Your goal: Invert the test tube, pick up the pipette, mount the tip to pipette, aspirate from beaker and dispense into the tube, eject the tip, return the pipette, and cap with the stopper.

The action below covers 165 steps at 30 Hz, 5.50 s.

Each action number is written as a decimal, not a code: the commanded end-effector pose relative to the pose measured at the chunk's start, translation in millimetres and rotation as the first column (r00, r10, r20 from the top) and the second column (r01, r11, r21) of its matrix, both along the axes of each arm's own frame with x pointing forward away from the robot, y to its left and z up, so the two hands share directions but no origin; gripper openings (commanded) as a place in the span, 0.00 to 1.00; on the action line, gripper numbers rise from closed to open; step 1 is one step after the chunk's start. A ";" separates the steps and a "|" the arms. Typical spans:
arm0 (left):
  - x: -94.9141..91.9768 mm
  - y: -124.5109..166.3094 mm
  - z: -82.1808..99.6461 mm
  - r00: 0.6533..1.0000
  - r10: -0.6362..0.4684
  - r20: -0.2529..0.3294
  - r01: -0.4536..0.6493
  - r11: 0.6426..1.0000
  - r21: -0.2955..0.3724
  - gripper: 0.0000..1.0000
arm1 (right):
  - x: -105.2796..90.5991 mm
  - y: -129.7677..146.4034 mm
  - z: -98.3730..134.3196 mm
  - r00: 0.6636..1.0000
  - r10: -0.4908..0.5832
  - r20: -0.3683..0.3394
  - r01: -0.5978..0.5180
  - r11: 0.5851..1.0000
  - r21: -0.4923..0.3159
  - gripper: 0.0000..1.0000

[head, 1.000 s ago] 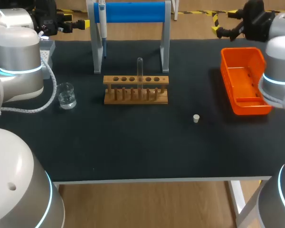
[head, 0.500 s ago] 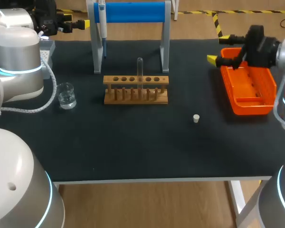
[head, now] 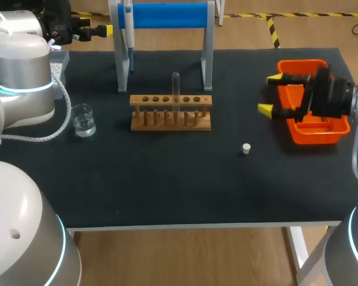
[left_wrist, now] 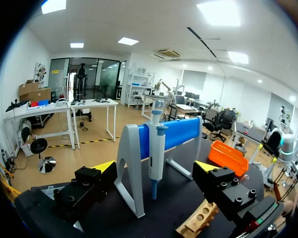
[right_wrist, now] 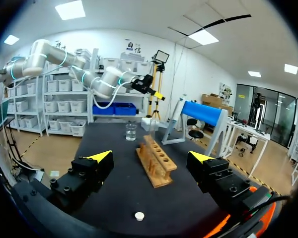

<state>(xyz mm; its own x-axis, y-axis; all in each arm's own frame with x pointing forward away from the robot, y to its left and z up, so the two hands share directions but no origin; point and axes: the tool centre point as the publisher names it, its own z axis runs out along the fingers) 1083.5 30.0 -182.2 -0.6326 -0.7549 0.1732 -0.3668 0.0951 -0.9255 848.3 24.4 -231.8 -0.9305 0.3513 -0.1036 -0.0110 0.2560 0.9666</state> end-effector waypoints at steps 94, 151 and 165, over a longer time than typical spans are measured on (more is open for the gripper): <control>-218.7 -92.7 -51.3 0.972 -0.232 0.038 0.226 0.966 0.127 1.00 | 70.1 129.4 -21.4 0.909 0.417 -0.001 -0.411 0.897 0.160 1.00; -218.7 -92.7 -51.3 0.972 -0.232 0.038 0.226 0.966 0.127 1.00 | 97.4 221.1 -48.0 0.884 0.467 -0.030 -0.448 0.862 0.239 1.00; -218.7 -92.7 -51.3 0.972 -0.232 0.038 0.226 0.966 0.127 1.00 | 97.8 227.7 -47.5 0.886 0.463 -0.033 -0.441 0.861 0.252 0.75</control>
